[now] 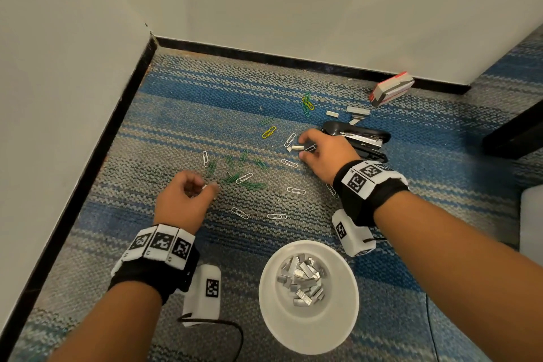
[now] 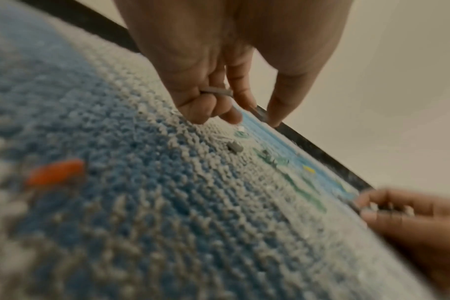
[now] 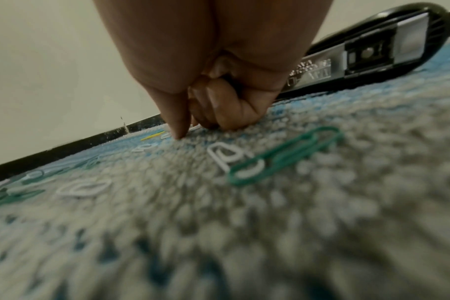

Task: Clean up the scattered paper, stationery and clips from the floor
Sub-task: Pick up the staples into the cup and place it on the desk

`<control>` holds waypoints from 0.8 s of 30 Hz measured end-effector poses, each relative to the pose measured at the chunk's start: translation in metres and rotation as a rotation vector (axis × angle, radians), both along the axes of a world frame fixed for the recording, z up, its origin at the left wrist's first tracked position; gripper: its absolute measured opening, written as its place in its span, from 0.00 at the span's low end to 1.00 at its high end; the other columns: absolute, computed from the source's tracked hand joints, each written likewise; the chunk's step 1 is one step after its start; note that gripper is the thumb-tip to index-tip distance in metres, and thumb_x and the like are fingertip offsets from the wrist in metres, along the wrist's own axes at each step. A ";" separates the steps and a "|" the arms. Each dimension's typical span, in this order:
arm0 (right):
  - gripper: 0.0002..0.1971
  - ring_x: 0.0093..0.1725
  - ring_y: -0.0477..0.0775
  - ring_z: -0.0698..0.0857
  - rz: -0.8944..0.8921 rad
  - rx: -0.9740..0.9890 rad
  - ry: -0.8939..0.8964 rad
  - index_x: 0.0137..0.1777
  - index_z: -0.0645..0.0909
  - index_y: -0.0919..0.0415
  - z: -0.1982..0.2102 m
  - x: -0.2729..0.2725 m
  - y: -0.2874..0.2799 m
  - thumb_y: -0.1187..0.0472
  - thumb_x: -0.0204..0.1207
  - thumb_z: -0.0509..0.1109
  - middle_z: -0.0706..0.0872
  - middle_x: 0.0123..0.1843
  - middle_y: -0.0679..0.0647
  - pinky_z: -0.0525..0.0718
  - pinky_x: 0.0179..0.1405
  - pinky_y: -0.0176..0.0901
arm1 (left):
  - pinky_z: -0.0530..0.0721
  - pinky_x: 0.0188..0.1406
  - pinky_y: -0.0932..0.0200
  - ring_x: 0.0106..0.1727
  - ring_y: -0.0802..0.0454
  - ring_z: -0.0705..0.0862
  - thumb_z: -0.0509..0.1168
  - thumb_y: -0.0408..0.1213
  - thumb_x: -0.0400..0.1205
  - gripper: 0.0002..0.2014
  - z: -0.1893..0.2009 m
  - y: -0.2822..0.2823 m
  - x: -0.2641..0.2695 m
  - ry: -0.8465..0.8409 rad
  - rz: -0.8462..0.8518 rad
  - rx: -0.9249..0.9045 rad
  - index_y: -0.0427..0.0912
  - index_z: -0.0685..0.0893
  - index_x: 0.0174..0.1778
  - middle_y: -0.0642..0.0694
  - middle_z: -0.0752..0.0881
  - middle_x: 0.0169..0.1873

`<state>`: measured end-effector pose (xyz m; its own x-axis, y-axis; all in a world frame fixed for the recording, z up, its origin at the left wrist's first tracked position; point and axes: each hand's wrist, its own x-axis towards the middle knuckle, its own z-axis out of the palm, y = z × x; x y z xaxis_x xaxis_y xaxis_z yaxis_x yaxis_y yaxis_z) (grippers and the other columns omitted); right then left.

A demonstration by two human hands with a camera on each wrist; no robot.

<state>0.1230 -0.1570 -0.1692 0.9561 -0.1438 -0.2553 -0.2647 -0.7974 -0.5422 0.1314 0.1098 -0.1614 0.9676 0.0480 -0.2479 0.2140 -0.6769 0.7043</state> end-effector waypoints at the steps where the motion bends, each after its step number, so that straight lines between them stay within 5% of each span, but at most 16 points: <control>1: 0.08 0.37 0.58 0.82 -0.007 0.008 0.009 0.53 0.78 0.53 0.001 0.001 0.001 0.55 0.76 0.69 0.81 0.35 0.53 0.75 0.37 0.40 | 0.70 0.35 0.56 0.31 0.48 0.73 0.70 0.35 0.74 0.13 -0.002 0.003 0.000 0.040 0.043 -0.051 0.48 0.72 0.32 0.47 0.77 0.29; 5: 0.05 0.29 0.51 0.75 -0.142 0.218 0.043 0.40 0.75 0.55 0.007 0.001 -0.002 0.57 0.77 0.62 0.79 0.31 0.52 0.71 0.29 0.41 | 0.70 0.34 0.48 0.31 0.46 0.71 0.59 0.28 0.77 0.11 -0.008 0.010 0.002 0.152 0.165 -0.141 0.46 0.70 0.30 0.35 0.78 0.34; 9: 0.10 0.23 0.52 0.66 -0.450 0.888 0.214 0.34 0.69 0.58 0.020 0.006 -0.003 0.70 0.72 0.50 0.74 0.29 0.58 0.65 0.21 0.34 | 0.72 0.38 0.50 0.31 0.46 0.74 0.59 0.37 0.80 0.06 -0.005 0.006 0.001 0.156 0.068 0.084 0.43 0.76 0.38 0.44 0.77 0.29; 11: 0.07 0.22 0.51 0.65 -0.468 0.984 0.237 0.34 0.68 0.57 0.021 0.009 0.000 0.65 0.72 0.54 0.73 0.29 0.56 0.64 0.20 0.33 | 0.71 0.35 0.56 0.31 0.51 0.76 0.66 0.43 0.78 0.06 0.000 0.003 -0.004 0.103 -0.077 0.213 0.45 0.77 0.43 0.48 0.77 0.28; 16: 0.12 0.35 0.52 0.79 -0.029 0.160 0.086 0.39 0.76 0.54 0.005 0.012 0.012 0.50 0.71 0.74 0.80 0.33 0.50 0.73 0.32 0.39 | 0.81 0.39 0.55 0.37 0.46 0.83 0.72 0.44 0.74 0.07 0.001 0.006 -0.007 0.057 -0.201 0.315 0.49 0.83 0.43 0.44 0.84 0.30; 18: 0.13 0.40 0.56 0.82 0.067 0.049 0.076 0.46 0.77 0.56 0.000 0.016 0.015 0.50 0.71 0.75 0.82 0.36 0.53 0.75 0.38 0.41 | 0.78 0.39 0.57 0.38 0.46 0.82 0.72 0.44 0.74 0.06 0.002 0.006 -0.005 0.039 -0.172 0.291 0.48 0.84 0.41 0.46 0.83 0.29; 24: 0.05 0.44 0.58 0.84 0.041 -0.012 0.017 0.42 0.77 0.53 0.000 0.020 0.016 0.54 0.76 0.67 0.85 0.38 0.54 0.76 0.42 0.42 | 0.69 0.30 0.57 0.30 0.48 0.74 0.64 0.41 0.79 0.08 0.005 -0.001 0.001 0.099 -0.032 0.106 0.42 0.80 0.36 0.45 0.77 0.26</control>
